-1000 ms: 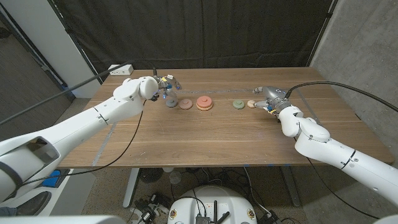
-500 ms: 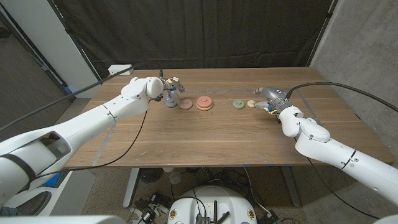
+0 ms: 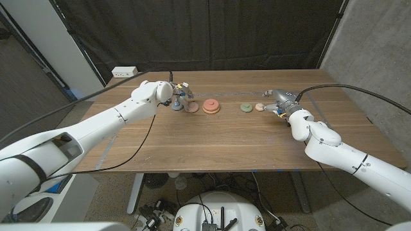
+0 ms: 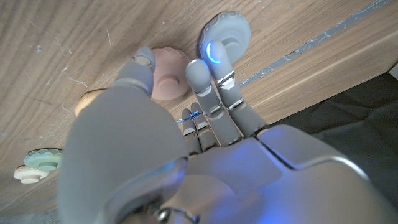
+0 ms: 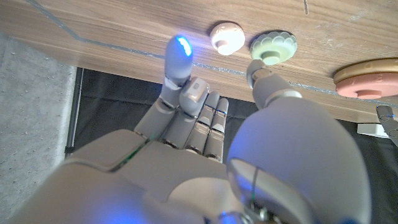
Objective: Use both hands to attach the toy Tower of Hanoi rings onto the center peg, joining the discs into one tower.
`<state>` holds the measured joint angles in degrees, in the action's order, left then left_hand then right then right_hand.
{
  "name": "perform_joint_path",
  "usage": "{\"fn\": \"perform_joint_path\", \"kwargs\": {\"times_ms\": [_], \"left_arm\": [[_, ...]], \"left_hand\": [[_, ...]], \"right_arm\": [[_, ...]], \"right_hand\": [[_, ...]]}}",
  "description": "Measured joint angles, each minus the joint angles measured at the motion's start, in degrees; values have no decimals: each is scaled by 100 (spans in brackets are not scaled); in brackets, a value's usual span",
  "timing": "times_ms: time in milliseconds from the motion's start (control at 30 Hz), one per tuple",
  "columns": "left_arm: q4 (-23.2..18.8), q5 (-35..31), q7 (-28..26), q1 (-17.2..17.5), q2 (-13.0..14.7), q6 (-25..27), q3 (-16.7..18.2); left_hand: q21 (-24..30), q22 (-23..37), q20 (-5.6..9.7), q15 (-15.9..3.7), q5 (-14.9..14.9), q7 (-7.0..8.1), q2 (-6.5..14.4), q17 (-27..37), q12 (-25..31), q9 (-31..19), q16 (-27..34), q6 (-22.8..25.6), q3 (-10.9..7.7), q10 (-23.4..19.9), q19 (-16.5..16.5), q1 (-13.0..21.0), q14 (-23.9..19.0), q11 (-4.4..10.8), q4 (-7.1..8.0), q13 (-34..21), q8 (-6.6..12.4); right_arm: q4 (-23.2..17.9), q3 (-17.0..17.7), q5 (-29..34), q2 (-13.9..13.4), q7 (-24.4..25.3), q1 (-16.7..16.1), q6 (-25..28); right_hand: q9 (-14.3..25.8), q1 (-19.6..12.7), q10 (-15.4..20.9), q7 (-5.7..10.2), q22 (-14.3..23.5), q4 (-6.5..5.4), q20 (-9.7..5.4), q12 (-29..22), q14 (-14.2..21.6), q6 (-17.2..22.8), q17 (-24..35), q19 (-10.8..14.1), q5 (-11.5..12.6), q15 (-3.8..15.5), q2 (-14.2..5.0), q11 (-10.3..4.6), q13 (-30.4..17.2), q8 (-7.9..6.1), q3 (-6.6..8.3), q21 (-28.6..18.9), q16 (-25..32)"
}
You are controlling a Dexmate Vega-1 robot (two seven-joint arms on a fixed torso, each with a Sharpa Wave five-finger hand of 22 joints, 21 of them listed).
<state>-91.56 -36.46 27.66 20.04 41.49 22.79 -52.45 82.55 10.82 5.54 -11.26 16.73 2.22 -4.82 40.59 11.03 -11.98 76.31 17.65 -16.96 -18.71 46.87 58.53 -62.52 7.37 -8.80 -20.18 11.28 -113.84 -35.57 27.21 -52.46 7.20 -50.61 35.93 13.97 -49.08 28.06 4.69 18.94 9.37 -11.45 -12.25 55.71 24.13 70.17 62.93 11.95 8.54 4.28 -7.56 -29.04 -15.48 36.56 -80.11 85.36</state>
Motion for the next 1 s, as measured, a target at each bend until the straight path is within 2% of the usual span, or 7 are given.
{"fn": "perform_joint_path", "kwargs": {"times_ms": [167, 200, 467, 1000], "left_arm": [[0, 0, -81, 0, 0, -77, 0], [131, 0, -97, -2, -75, -89, -17], [332, -12, -211, -20, -176, -188, -64], [611, -11, -301, -71, -315, -326, -167]], "left_hand": [[0, 0, 0, 0, 0, 0, 0, -10, 22, 0, 41, 0, 38, 0, 0, 0, 0, 0, 10, -1, 0], [0, 0, 0, 0, 0, 0, 0, -17, 22, 0, 41, 0, 38, 0, 0, 0, 0, 0, 10, -1, 0], [-43, 0, 0, 0, -21, 21, 0, -51, 45, 27, 85, 22, 61, 0, 0, 0, 0, 0, 34, 25, 46], [-43, -1, 0, 32, -21, 20, 1, -106, 45, 26, 84, 23, 85, -1, 1, 1, 73, 1, 9, 52, 47]], "right_arm": [[5, -13, 0, 0, 0, 7, 0], [6, -15, -8, 0, 4, 8, 12], [21, -34, -20, 3, 6, 25, 24], [36, -66, -34, 11, 3, 57, 48]], "right_hand": [[0, 0, 0, 0, -8, -20, 0, 0, 0, 0, 0, 0, 0, 0, 0, 0, -6, 0, 20, 0, 0], [0, 0, -1, 0, -8, -20, 0, 0, 0, 0, 0, 0, 0, 0, 0, 0, -6, 0, 20, 0, 0], [0, 0, -1, 0, -7, -20, 0, 0, 0, 0, -6, 0, 37, 0, 0, -1, -6, 0, 20, -32, 0], [0, -39, 50, -1, -34, -11, 19, 0, -32, 60, -27, -42, 41, -17, -39, -12, -5, 0, 56, -32, 0]]}}
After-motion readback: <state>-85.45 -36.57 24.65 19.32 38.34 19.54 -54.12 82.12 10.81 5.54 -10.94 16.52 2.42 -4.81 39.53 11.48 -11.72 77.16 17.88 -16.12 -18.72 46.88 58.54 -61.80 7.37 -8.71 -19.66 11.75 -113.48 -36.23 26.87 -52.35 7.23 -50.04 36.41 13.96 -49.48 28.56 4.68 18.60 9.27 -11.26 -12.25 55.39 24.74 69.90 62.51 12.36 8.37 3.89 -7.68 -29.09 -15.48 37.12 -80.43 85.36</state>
